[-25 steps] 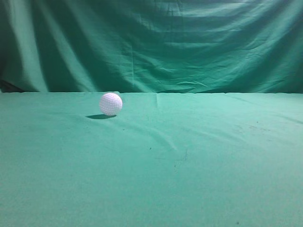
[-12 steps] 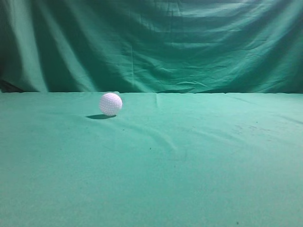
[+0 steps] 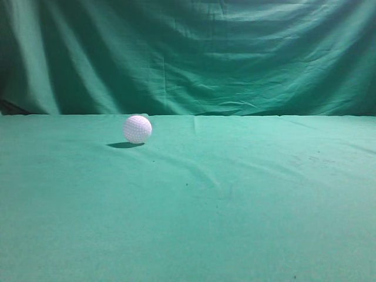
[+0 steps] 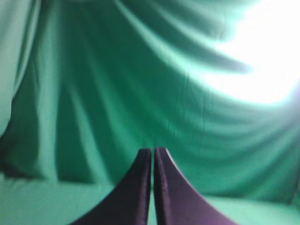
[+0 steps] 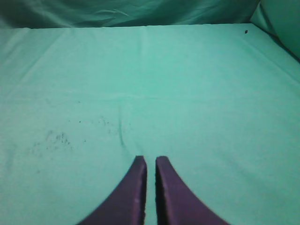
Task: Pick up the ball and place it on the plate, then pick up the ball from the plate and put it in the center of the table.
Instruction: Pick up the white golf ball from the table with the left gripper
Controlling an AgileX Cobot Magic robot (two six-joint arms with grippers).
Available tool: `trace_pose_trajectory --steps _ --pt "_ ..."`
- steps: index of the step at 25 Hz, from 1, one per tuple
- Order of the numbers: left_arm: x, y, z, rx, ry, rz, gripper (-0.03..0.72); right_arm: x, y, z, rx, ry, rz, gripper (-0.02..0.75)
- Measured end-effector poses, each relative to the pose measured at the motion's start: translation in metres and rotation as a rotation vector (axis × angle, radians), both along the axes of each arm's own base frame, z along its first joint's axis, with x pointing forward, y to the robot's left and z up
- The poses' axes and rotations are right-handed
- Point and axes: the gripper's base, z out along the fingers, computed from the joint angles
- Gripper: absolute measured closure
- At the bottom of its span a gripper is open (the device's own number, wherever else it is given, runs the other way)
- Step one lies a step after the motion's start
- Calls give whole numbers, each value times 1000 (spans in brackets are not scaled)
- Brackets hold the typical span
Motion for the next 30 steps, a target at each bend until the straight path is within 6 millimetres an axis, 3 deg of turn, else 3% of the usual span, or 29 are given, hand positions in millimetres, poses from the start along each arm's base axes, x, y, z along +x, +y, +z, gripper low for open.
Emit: trace_pose_trajectory --steps 4,11,18,21,24,27,30 --pt "20 -2 10 -57 186 -4 688 0 0 0 0 0 0 673" --pt "70 -10 -21 -70 548 4 688 0 0 0 0 0 0 673" --pt "102 -20 -45 -90 681 -44 688 0 0 0 0 0 0 673" --pt "112 -34 -45 13 584 -192 688 0 0 0 0 0 0 673" --pt "116 -58 -44 263 492 -472 688 0 0 0 0 0 0 673" --pt "127 -73 -49 345 590 -661 688 0 0 0 0 0 0 673" --pt "145 -77 -47 326 680 -696 688 0 0 0 0 0 0 673"
